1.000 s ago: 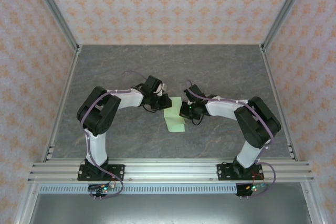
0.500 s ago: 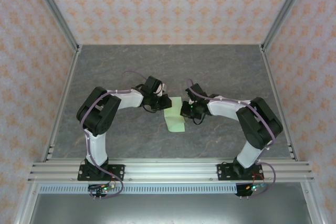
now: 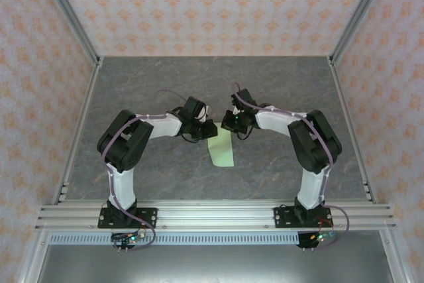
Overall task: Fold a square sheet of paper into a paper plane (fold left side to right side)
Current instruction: Hold the paper at the center of the table, then first fold the square sheet of paper in half at the center of the table.
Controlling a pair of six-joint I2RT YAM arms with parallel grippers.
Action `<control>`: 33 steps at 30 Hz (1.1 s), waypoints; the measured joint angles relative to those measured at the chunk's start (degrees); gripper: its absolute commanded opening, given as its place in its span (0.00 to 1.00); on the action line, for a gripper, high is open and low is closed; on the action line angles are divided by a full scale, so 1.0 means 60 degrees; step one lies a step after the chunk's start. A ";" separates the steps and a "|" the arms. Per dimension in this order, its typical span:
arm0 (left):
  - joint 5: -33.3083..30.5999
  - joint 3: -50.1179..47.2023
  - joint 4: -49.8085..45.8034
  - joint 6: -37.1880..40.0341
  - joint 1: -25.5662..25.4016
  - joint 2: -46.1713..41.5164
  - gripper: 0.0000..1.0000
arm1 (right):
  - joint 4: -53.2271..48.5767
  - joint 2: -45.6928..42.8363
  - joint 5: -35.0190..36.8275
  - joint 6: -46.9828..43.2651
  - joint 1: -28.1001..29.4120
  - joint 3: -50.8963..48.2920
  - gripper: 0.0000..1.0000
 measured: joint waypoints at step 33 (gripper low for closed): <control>-0.0033 -0.0914 -0.0372 0.0361 -0.0863 -0.1173 0.20 | -0.0091 0.0568 0.0146 -0.0106 0.0066 0.0342 0.09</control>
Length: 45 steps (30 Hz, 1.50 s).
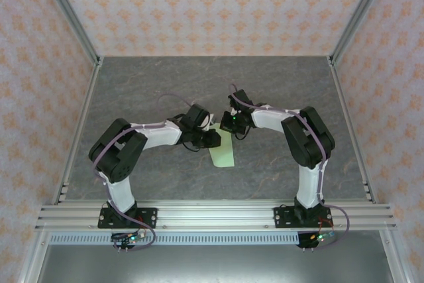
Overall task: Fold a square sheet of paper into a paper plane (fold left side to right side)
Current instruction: First fold the square sheet of paper in half at the center of the table.
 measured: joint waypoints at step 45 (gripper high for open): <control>0.0182 -0.3541 0.1982 -0.0266 -0.1745 -0.2437 0.17 | -0.0124 0.0022 0.0044 0.0000 0.0062 0.0076 0.09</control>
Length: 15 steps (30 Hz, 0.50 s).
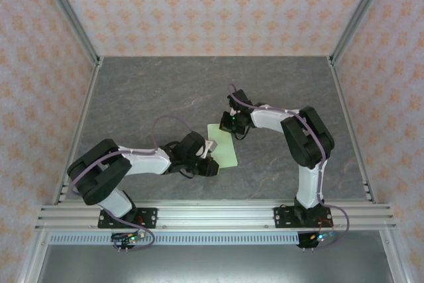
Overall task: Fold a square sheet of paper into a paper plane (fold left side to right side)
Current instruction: First fold the square sheet of paper in half at the center of the table.
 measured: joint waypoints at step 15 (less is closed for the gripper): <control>-0.0495 0.1421 -0.0943 0.0739 0.0900 -0.0656 0.15 | -0.0109 0.0022 0.0007 -0.0051 0.0000 0.0062 0.09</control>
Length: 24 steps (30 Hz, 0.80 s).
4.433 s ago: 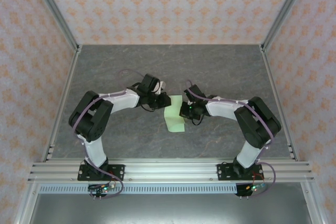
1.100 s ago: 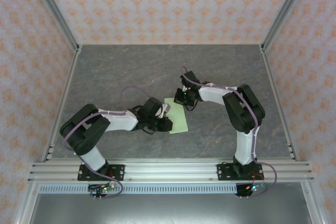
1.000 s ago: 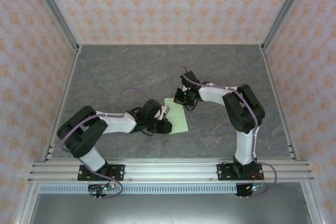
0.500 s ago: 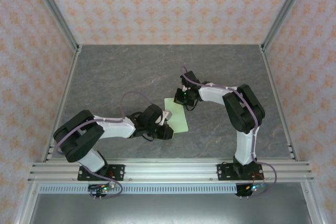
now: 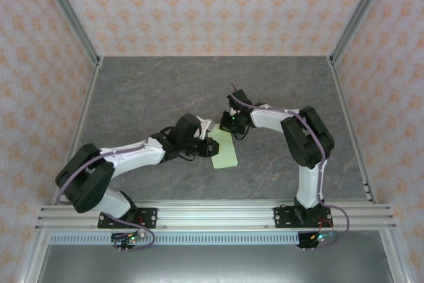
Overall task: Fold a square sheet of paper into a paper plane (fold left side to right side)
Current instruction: First fold the square sheet of paper in half at the center of the table.
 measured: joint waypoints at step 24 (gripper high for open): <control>0.0346 0.0197 0.0962 0.0350 -0.0244 0.2430 0.12 | -0.0087 0.0015 0.0109 -0.0055 0.0044 0.0062 0.09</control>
